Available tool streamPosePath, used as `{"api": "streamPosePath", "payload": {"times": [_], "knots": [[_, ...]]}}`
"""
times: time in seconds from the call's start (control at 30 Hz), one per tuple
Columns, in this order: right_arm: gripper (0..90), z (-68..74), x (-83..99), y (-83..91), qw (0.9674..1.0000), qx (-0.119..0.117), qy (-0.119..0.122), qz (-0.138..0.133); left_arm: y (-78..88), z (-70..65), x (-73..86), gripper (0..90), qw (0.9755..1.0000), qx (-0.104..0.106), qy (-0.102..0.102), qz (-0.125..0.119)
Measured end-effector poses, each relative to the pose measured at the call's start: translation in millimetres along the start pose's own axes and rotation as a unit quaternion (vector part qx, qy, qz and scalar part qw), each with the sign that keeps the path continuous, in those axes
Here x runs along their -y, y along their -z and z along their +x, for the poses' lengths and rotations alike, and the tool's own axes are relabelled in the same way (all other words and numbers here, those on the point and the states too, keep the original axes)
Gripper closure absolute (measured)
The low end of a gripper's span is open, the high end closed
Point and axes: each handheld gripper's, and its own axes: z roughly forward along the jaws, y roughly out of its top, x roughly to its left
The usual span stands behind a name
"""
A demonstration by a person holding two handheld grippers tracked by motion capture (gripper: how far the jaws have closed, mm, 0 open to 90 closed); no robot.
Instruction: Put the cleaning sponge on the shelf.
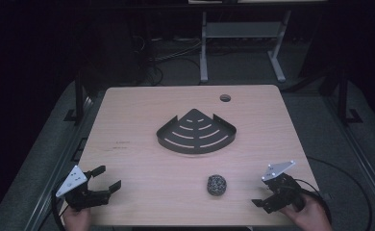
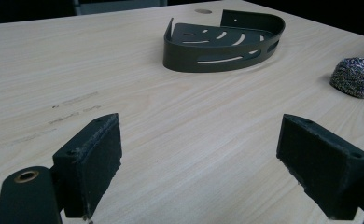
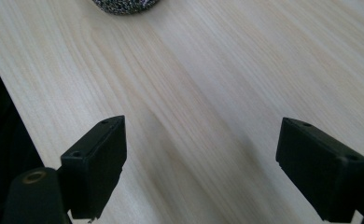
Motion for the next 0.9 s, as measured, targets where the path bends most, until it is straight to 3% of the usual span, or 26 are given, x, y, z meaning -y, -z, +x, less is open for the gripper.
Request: {"api": "streamPosePath", "payload": {"times": [0.9], "knots": [[15.0, 18.0, -43.3, -16.5, 0.9975, -0.038, 0.058, 0.012, 3.1, 3.0, 0.3, 13.3, 0.9999, -0.005, 0.007, -0.006]]}}
